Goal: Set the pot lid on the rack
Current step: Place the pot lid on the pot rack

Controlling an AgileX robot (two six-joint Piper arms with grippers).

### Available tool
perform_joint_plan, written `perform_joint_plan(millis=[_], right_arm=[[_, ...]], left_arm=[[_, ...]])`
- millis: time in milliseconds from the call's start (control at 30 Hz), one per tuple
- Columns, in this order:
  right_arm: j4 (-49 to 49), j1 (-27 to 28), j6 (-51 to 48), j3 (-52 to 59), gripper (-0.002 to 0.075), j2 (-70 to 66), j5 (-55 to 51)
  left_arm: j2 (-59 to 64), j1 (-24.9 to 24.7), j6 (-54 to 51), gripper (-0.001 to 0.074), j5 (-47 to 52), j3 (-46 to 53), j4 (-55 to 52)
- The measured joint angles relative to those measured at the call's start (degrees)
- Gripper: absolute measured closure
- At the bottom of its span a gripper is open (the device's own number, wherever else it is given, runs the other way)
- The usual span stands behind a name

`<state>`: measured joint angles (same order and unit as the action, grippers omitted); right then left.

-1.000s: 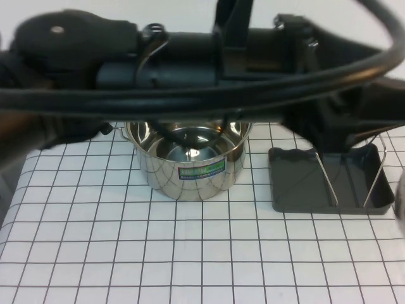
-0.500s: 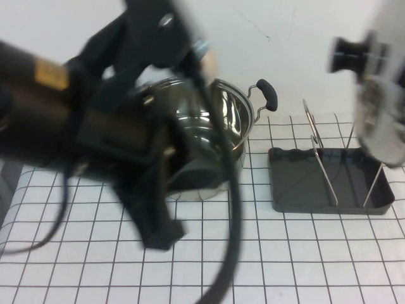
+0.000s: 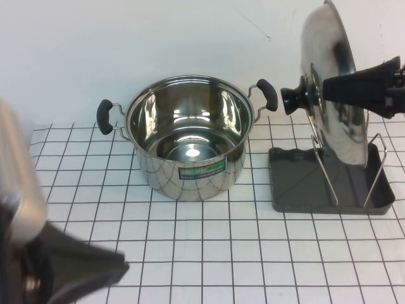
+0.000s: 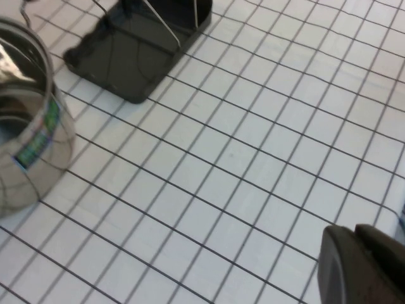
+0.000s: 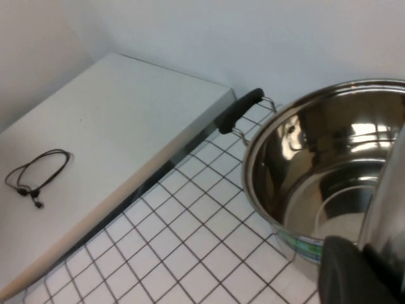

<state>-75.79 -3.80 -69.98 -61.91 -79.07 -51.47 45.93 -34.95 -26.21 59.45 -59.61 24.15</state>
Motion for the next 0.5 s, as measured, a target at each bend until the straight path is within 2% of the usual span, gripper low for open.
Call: perform_joint_plan(millis=[267,500], right_arm=[[0.2,0.0,0.0,0.0,0.0711,-2.4,4.6],[0.3,0.0,0.2,0.0,0.0711,-5.4,5.8]], left_arm=[[-7.8,0.0,1.1,0.0736,-3.9,8.9,2.4],[-8.6,0.0,1.2,0.0736,-5.2,12.3,3.7]])
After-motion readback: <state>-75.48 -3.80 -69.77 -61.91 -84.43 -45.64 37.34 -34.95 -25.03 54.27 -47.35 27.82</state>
